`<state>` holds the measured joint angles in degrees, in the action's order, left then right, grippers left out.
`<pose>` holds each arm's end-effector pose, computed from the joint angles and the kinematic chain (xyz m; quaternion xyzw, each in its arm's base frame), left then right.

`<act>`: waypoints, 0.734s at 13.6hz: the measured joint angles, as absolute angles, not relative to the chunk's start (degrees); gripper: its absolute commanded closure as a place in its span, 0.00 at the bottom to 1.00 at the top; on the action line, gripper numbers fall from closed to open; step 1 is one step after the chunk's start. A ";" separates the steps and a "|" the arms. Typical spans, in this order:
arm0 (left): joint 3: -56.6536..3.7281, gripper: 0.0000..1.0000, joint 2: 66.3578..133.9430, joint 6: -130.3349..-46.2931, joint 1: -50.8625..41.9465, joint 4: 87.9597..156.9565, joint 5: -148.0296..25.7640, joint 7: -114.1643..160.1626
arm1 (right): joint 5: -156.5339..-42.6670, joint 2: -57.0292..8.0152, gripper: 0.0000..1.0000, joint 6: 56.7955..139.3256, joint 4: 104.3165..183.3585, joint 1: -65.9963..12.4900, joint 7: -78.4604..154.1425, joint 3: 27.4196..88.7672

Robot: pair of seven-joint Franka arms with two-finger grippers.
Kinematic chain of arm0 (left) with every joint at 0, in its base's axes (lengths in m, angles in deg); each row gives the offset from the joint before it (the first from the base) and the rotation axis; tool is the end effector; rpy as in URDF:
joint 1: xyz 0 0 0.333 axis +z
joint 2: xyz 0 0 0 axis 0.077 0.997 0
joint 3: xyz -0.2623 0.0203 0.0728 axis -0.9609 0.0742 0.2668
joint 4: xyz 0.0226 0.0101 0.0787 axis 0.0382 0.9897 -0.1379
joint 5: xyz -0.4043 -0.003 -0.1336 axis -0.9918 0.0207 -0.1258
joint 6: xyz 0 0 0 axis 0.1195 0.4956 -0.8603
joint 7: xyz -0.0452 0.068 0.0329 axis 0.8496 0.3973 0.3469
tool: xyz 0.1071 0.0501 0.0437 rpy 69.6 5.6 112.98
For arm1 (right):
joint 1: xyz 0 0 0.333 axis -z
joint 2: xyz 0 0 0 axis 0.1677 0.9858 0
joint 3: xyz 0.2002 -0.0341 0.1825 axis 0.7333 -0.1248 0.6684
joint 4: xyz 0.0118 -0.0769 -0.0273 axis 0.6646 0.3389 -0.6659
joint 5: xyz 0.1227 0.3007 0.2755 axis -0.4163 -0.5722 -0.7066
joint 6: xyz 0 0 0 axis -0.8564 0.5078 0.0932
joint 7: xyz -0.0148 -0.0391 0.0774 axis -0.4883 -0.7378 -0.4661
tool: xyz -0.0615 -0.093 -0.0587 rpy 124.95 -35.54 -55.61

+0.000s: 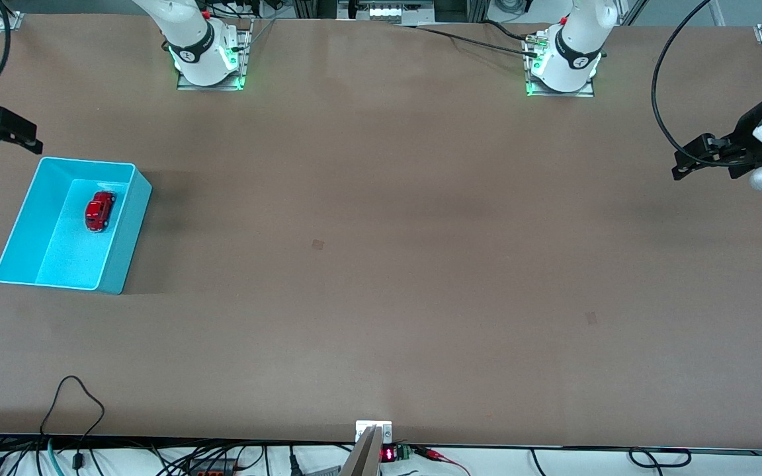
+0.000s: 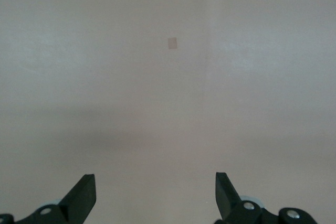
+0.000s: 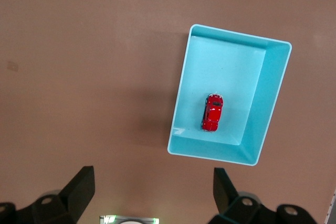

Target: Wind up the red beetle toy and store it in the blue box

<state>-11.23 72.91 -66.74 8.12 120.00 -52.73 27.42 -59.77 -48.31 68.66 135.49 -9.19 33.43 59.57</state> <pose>0.5862 0.0058 0.5243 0.9997 0.0243 -0.0012 0.0044 0.5756 -0.0515 0.5558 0.9981 0.0428 -0.0395 0.0205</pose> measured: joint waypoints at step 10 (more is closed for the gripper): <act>-11.19 0.00 72.84 -66.74 8.15 119.98 -52.73 27.42 | -59.93 -43.53 0.00 66.87 134.97 -10.77 33.43 59.67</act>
<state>-11.19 72.84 -66.74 8.15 119.98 -52.73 27.42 -59.93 -43.53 66.87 134.97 -10.77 33.43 59.67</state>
